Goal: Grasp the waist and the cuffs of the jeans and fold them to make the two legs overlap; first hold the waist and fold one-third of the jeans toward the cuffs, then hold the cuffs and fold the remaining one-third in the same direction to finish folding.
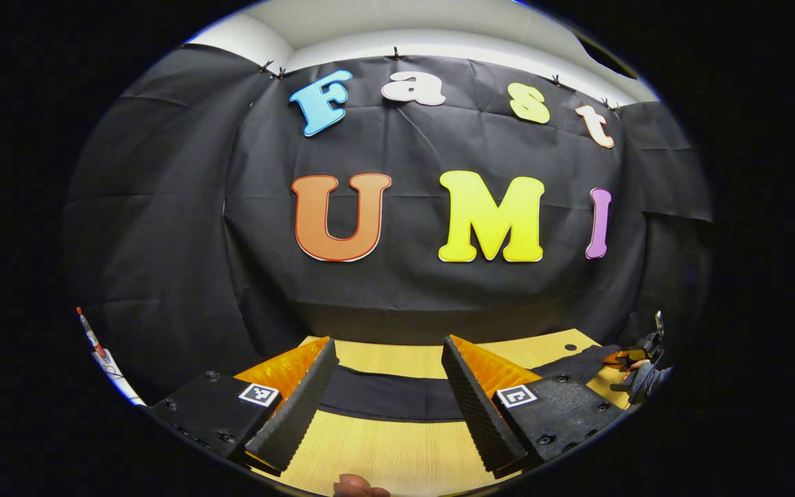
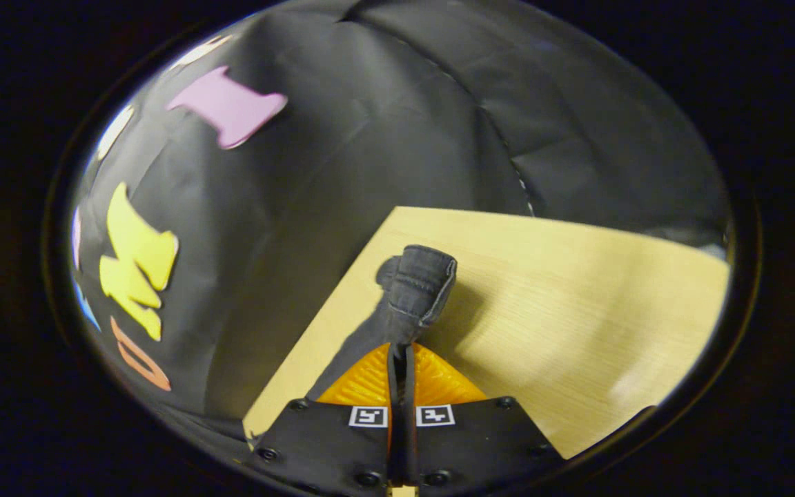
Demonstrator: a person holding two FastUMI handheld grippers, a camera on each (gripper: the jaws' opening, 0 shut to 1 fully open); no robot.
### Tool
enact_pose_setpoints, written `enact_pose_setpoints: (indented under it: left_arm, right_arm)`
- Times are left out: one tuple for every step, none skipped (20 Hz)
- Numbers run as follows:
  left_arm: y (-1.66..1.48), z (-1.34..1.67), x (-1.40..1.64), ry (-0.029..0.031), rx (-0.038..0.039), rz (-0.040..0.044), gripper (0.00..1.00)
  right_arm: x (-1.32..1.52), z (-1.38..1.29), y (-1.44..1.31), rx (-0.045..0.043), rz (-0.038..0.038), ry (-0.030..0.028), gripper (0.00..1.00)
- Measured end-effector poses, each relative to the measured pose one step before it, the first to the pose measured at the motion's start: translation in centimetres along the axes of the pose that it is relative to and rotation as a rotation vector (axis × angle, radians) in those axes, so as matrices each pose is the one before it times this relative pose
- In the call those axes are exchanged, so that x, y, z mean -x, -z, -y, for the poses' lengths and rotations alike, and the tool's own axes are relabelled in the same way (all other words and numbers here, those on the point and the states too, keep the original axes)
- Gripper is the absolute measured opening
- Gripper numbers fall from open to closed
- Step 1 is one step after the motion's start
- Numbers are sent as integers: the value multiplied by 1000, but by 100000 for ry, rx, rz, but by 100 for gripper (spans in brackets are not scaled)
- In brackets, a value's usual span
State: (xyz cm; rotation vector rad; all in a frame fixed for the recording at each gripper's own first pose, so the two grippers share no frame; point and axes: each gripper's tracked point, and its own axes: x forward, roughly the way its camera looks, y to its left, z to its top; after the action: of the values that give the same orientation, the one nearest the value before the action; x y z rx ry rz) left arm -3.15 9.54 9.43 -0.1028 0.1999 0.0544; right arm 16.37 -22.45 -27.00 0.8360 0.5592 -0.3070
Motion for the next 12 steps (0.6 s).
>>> enact_pose_setpoints:
  left_arm:
    - [-3, 80, -55, 468, 582, 49, 99]
    - [131, 43, 53, 323, 413, -107, 99]
    - [89, -76, 127, 0, 125, -39, 99]
    - [2, -153, 170, -238, 21, 204, 99]
    - [102, -280, 134, -388, 229, 107, 99]
    - [68, -319, 238, -516, 432, -42, 99]
    - [10, -458, 191, -915, 590, 54, 99]
    - [170, -560, 200, -1070, 715, -170, 99]
    - [75, -528, 182, -1120, 955, -237, 99]
    - [208, -660, 249, -1136, 1032, -231, 99]
    - [26, -542, 148, -1433, 916, -106, 99]
    - [176, -701, 327, -1399, 923, -219, 99]
  right_arm:
    - [455, -1572, -7, 8308, 1111, -1034, 0]
    - [308, -1723, 122, 7720, 1010, -1203, 0]
    - [173, -1762, 147, 6713, 466, -1762, 0]
    - [318, -1614, 183, 6145, 228, -1402, 1]
    - [482, -1215, 1, 6096, -238, -1148, 1]
    - [222, -1158, -124, 6120, 425, -666, 1]
    - [-366, -1509, 181, 5188, 333, -1224, 1]
    - [-186, -1219, 145, 4528, -15, -1359, 1]
    - [-223, -355, 298, 4218, -231, -1609, 1]
    - [126, -820, 232, 4223, -53, -1678, 1]
    - [303, -904, 97, 4150, -69, -1025, 0]
    - [305, -1065, -110, 3353, 28, -1656, 0]
